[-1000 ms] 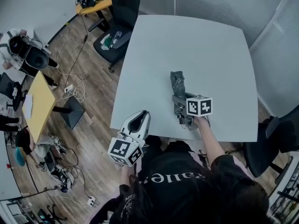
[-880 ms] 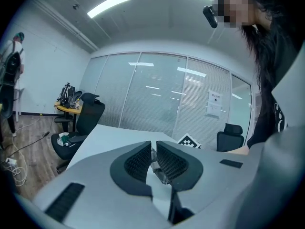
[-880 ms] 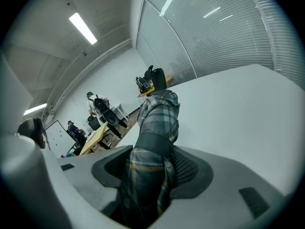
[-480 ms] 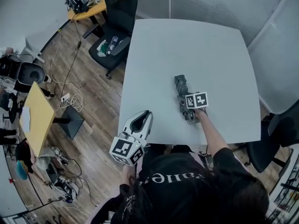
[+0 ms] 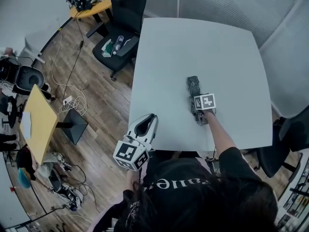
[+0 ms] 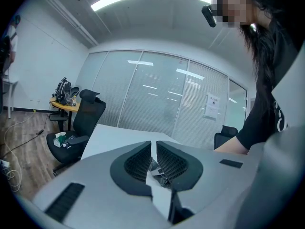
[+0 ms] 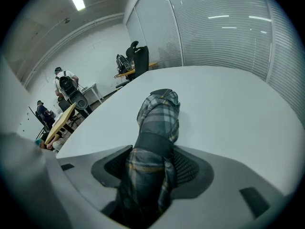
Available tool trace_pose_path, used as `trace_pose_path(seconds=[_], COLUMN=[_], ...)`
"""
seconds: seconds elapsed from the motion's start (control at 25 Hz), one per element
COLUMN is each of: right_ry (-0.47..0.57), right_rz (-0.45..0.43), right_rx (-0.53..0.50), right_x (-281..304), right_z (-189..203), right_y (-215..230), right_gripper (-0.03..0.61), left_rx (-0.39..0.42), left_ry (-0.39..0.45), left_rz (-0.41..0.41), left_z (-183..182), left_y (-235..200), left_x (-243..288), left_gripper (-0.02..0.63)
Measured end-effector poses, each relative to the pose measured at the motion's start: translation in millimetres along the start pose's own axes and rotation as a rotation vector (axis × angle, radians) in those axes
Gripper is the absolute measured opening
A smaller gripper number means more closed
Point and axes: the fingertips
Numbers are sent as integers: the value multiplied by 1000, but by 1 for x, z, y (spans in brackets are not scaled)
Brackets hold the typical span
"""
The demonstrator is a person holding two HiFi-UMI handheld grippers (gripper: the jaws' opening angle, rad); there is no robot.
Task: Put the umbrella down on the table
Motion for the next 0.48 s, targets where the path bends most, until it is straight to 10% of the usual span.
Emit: trace_pose_path(seconds=[0.48], right_ry=[129], right_rz=[50], right_rx=[85], right_x=[-24], right_z=[-11], right_y=[4], right_gripper=[302], left_rx=[12], left_ry=[-32], left_rz=[54], left_z=[1], left_y=[-6], left_x=[12], left_gripper=[46])
Point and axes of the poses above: the fingertips, and each gripper's own axes: x forward along the fingers, y to its right, z out of its underside, and after that the axes turned 6 degrees about -z, right-handed
